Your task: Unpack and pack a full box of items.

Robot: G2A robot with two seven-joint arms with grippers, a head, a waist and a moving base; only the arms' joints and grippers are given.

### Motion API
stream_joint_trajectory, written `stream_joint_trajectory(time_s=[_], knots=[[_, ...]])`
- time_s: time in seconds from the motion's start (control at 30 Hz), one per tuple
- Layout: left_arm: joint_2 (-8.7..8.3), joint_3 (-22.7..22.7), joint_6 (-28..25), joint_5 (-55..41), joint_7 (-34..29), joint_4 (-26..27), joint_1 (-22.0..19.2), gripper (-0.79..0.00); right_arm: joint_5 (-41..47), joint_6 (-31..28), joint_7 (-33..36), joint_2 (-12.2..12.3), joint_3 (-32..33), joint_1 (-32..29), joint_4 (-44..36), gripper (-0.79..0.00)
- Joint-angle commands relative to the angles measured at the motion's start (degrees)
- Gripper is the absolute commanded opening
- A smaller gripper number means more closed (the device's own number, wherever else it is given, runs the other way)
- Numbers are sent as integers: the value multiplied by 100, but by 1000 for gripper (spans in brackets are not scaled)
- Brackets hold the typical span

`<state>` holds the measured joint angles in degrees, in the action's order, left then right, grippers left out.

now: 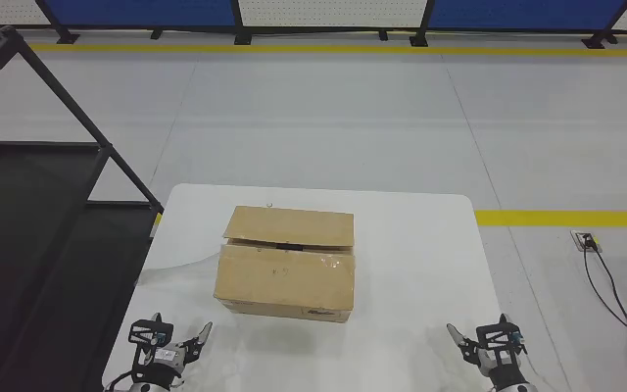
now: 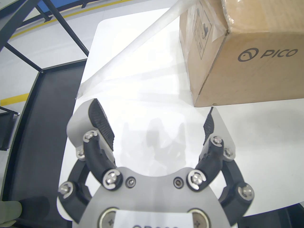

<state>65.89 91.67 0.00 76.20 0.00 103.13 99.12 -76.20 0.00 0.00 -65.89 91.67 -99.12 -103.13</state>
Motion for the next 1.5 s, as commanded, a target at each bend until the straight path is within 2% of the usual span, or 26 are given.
stream_joint_trajectory(time_s=[0.0, 0.87, 1.07, 1.27, 1.4, 1.47], knots=[[0, 0, 0, 0, 0, 0, 0, -1, 0, 0, 0, 0, 0, 0, 0, -1], [0, 0, 0, 0, 0, 0, 0, -1, 0, 0, 0, 0, 0, 0, 0, -1], [-12, 155, -488, -299, 243, 12, -188, 0, 261, -365, 161, -8, -49, 51, -222, 0], [-33, 405, -1040, -745, 275, 109, -407, 0, 734, -877, 703, -12, -144, 272, -708, 0], [-43, 544, -1277, -1121, -9, 220, -501, 0, 1030, -806, 1166, -33, -275, 559, -853, 0], [-43, 544, -1277, -1121, -9, 220, -501, 0, 1030, -806, 1166, -33, -275, 559, -853, 0]])
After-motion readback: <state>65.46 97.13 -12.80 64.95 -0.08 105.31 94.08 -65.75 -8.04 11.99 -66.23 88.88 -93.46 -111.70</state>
